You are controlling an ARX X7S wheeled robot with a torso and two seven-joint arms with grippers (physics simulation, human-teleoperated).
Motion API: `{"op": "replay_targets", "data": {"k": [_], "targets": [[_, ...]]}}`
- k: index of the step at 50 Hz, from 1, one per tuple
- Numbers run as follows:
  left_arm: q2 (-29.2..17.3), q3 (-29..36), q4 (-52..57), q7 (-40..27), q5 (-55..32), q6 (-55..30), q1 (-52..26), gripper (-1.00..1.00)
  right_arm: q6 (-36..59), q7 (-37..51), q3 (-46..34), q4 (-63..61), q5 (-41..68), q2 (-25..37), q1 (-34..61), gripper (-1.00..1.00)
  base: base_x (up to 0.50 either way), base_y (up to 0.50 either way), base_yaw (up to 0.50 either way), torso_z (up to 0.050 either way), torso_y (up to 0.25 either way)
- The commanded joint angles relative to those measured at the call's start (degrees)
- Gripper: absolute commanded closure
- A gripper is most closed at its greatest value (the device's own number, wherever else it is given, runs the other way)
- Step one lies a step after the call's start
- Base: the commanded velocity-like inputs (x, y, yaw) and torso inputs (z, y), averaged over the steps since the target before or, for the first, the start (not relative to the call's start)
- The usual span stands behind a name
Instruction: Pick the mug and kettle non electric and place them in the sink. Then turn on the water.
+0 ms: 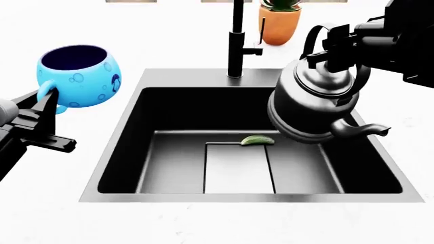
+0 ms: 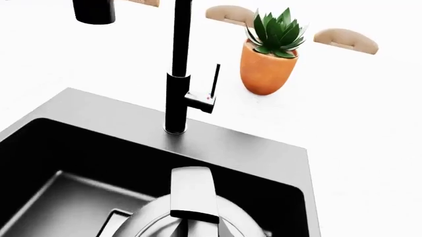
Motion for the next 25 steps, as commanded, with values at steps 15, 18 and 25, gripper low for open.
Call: {"op": "replay_targets", "data": {"k": [15, 18, 25], "targets": [[0.01, 0.08, -0.21, -0.18, 0.03, 0.61, -0.26, 1.00, -0.73, 0.35, -0.35, 0.18, -0.49, 0.18, 1.07, 1.00, 0.29, 0.00, 0.00, 0.000, 0.001], [-0.05, 0.05, -0.13, -0.24, -0.07, 0.54, -0.25, 1.00, -0.76, 0.50, -0.30, 0.08, -0.23, 0.35, 1.02, 1.00, 0.28, 0.00, 0.00, 0.000, 0.003], [-0.03, 0.49, -0.23, -0.33, -0.01, 0.55, -0.53, 1.00, -1.11, 0.36, -0.52, 0.07, -0.19, 0.60, 0.89, 1.00, 0.29, 0.00, 0.00, 0.000, 0.001]]}}
